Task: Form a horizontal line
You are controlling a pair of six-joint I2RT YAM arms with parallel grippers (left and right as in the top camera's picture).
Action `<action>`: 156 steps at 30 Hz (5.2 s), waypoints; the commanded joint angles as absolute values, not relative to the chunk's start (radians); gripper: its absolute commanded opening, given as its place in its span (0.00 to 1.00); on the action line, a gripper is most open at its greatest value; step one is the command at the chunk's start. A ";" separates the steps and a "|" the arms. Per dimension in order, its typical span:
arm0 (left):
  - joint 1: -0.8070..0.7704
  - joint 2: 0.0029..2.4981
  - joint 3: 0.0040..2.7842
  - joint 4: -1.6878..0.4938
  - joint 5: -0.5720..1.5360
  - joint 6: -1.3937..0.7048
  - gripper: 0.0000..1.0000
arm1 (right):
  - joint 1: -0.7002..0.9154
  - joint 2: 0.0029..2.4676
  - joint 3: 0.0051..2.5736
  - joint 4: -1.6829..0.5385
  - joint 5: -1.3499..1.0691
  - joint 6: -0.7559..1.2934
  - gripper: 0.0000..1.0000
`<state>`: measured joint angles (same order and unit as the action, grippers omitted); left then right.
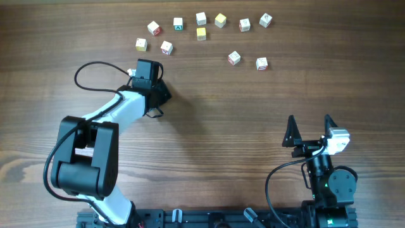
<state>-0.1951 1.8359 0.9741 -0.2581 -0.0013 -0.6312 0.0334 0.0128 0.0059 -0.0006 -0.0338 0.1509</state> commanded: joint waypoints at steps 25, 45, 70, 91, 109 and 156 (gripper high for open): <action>-0.191 1.848 0.969 -0.432 -0.114 -0.614 0.04 | 0.028 0.007 0.005 0.001 -0.048 0.133 1.00; -0.191 1.848 0.969 -0.503 0.003 -0.300 0.06 | 0.028 0.007 0.005 0.002 -0.048 0.133 1.00; -0.191 1.848 0.969 -0.551 -0.080 -0.213 0.09 | 0.028 0.007 0.005 0.002 -0.048 0.133 1.00; -0.191 1.848 0.969 -0.511 -0.133 -0.107 0.11 | 0.028 0.007 0.005 0.002 -0.048 0.133 1.00; -0.191 1.848 0.969 -0.535 -0.131 -0.087 0.08 | 0.028 0.007 0.005 0.001 -0.048 0.133 1.00; 0.021 1.270 1.388 -0.910 0.258 -0.173 1.00 | 0.028 0.027 0.006 0.029 -0.368 1.208 1.00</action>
